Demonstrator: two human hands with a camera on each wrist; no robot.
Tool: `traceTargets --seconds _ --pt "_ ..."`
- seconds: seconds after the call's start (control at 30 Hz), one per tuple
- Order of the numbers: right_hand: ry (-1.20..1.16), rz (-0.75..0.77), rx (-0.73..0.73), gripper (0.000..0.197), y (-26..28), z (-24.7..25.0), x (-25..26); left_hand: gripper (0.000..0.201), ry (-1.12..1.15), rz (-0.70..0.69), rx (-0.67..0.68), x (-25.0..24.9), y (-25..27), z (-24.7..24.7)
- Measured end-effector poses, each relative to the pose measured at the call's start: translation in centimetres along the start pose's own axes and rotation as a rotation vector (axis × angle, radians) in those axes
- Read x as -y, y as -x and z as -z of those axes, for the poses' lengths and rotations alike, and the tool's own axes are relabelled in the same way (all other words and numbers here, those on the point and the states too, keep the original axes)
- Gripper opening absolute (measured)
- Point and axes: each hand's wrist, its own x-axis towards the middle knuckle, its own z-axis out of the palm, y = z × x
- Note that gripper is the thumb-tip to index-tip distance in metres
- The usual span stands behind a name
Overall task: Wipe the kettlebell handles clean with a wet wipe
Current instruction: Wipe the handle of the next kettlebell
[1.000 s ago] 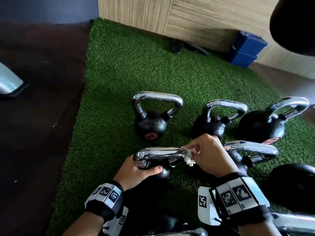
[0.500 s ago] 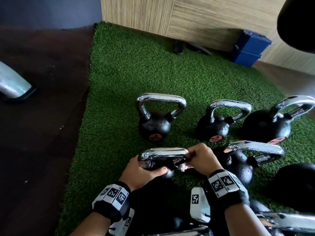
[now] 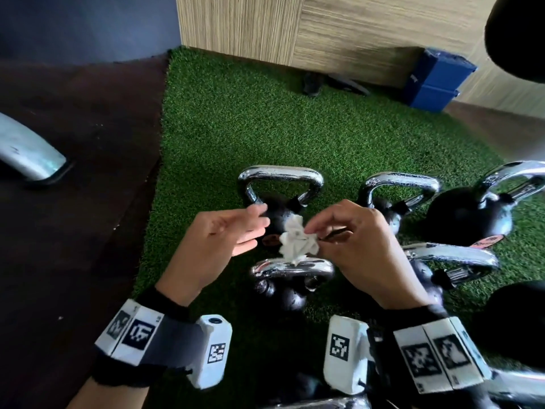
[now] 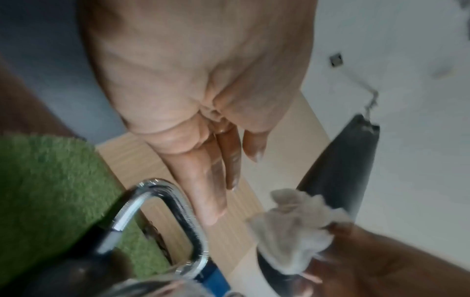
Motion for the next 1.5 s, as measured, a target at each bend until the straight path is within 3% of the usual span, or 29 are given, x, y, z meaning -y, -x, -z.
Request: traceTargets --seconds 0.1,0.27,0.33,0.4,0.47,0.53,0.6,0.67,0.77,0.97,1.13,1.2,1.37,1.5 --pt "0.089 0.066 0.017 0.024 -0.3 -0.9 1.2 0.038 0.066 0.037 0.052 -1.2 0.7 -2.0" --pt "0.156 0.149 -0.099 0.024 -0.6 -1.2 1.1 0.031 0.138 -0.014 0.045 -1.2 1.2 -2.9" --pt "0.113 0.135 -0.063 0.038 -0.5 -0.5 0.4 0.028 0.118 -0.035 0.079 -1.1 1.3 -2.7" --pt "0.071 0.03 0.028 0.061 -0.3 0.7 -1.4 0.025 0.017 -0.072 0.097 -1.1 1.5 -2.6" --pt "0.078 -0.152 0.097 0.071 0.1 1.6 -3.7 0.022 -0.264 -0.189 0.033 -0.8 1.6 -2.4" --pt "0.177 -0.351 0.145 0.063 0.3 1.8 -6.5 0.022 -0.542 -0.361 -0.048 -0.5 1.6 -2.8" --pt "0.373 -0.475 0.282 0.054 0.5 1.1 -9.0 0.023 -0.702 -0.48 -0.031 0.0 1.5 -3.5" --pt "0.452 -0.52 0.39 0.045 0.6 -0.1 -10.5 0.023 -0.803 -0.524 0.012 0.8 1.3 -4.7" --pt "0.35 -0.515 0.415 0.036 0.6 -1.8 -11.6 0.022 -0.879 -0.553 0.014 1.7 1.3 -5.8" --pt "0.212 -0.519 0.246 0.036 1.4 -3.3 -12.8 0.02 -0.771 -0.554 0.057 1.9 1.5 -2.0" --pt "0.183 -0.524 0.22 0.038 1.6 -3.2 -13.3 0.031 -0.838 -0.609 0.138 2.5 2.1 -1.8" --pt "0.185 -0.523 0.21 0.033 1.9 -3.3 -13.4 0.029 -0.735 -0.58 0.096 3.3 2.4 -1.0" --pt "0.175 -0.511 0.189 0.042 2.3 -3.4 -14.0 0.029 -0.402 -0.298 -0.045 5.7 3.3 1.6" --pt "0.157 -0.504 0.19 0.041 2.4 -3.5 -14.1 0.028 -0.413 -0.399 -0.042 7.1 4.0 1.8"
